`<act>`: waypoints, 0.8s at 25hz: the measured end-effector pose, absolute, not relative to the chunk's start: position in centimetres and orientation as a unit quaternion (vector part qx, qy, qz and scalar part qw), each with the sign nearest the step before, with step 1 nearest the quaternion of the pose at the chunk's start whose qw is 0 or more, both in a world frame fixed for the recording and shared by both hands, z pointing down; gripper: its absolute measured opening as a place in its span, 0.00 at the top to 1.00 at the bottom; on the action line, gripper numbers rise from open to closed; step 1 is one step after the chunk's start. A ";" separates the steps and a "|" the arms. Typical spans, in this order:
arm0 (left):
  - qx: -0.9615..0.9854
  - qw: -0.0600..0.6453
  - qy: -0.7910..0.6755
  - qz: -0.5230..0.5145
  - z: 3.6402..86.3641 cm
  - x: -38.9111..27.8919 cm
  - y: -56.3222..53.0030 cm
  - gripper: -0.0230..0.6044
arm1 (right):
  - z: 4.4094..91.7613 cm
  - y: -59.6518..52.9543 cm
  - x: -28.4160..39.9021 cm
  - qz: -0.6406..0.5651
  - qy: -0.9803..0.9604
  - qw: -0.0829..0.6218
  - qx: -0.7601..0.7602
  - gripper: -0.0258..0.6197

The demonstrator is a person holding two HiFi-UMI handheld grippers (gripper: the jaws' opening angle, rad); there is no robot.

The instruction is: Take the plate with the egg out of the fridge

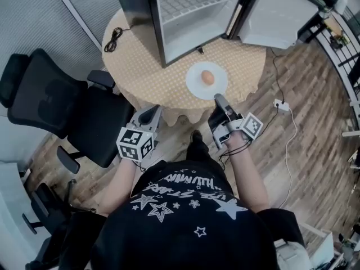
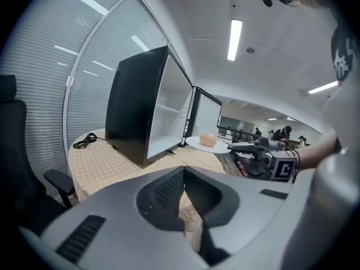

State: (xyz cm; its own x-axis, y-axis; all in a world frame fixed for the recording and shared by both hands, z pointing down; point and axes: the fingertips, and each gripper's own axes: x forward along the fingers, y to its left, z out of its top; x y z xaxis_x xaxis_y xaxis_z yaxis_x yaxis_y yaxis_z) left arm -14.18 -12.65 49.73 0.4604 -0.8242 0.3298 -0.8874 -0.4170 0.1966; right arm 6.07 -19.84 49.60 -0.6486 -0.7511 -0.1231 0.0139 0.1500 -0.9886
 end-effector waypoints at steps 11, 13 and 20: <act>0.858 0.164 -0.478 0.090 49.2 -15.9 -8.0 0.96 | 48.9 -13.5 4.4 -0.575 0.683 0.335 -0.299 0.91; 0.863 0.155 -0.473 0.092 48.8 -16.0 -7.6 0.96 | 48.8 -12.9 4.2 -0.574 0.681 0.338 -0.304 0.91; 0.875 0.149 -0.452 0.082 48.1 -15.6 -5.9 0.96 | 48.6 -9.5 4.5 -0.576 0.662 0.351 -0.326 0.91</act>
